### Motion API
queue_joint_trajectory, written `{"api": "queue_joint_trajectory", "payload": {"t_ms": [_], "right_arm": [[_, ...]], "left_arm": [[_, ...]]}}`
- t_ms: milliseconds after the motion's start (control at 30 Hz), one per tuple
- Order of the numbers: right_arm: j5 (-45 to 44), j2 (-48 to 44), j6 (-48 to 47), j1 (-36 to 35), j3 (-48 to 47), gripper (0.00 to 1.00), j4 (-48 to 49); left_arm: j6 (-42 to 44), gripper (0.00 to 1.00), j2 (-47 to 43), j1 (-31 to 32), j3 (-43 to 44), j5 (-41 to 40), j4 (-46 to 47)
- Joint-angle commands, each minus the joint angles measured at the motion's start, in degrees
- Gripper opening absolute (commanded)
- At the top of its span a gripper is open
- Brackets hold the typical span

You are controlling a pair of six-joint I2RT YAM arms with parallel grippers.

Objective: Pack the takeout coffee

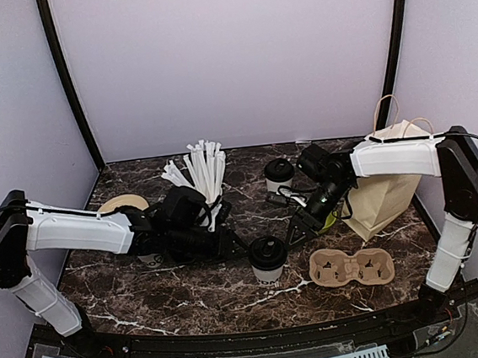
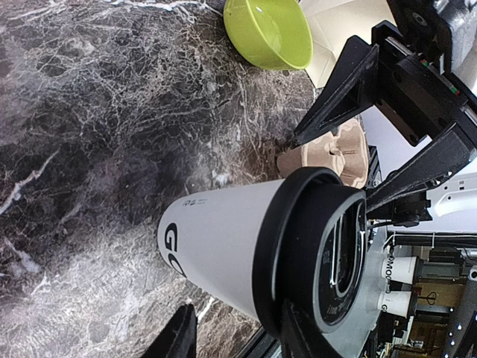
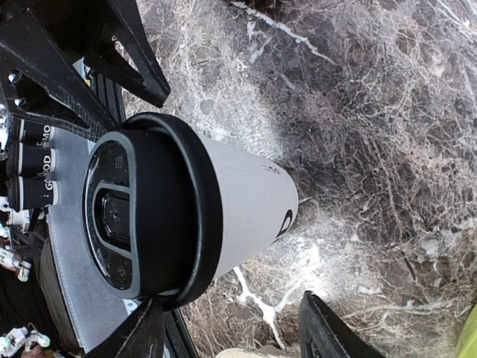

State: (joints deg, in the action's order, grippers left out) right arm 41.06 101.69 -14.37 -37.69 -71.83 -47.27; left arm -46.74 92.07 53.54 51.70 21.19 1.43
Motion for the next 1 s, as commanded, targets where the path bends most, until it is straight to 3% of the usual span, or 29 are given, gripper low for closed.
{"api": "queue_joint_trajectory", "payload": {"t_ms": [0,133,367,567,800,967], "right_arm": [[-13.66,5.41,2.22,-1.05,1.52,0.6,4.08],[-15.86,6.84,2.65,-1.16,1.5,0.6,4.01],[-9.29,2.38,-0.3,-1.16,-2.62,0.59,1.03],[-2.64,-2.06,-3.31,-0.89,-6.38,0.68,-2.75],[-3.81,-3.99,-5.83,-0.76,-9.29,0.73,-5.46],[-5.63,-7.05,-11.94,-1.25,-10.33,0.79,-6.29]], "left_arm": [[0.83,0.4,6.43,0.51,-4.01,-4.14,-10.03],[2.28,0.4,6.61,0.48,-2.94,-5.24,-12.11],[5.55,0.41,1.42,0.62,-1.36,-6.52,-9.73],[10.41,0.51,-5.49,0.63,0.63,-4.83,-4.07],[14.49,0.59,-10.06,0.61,3.17,-6.15,-2.52],[18.6,0.6,-13.14,0.51,3.67,-11.79,-4.21]]}}
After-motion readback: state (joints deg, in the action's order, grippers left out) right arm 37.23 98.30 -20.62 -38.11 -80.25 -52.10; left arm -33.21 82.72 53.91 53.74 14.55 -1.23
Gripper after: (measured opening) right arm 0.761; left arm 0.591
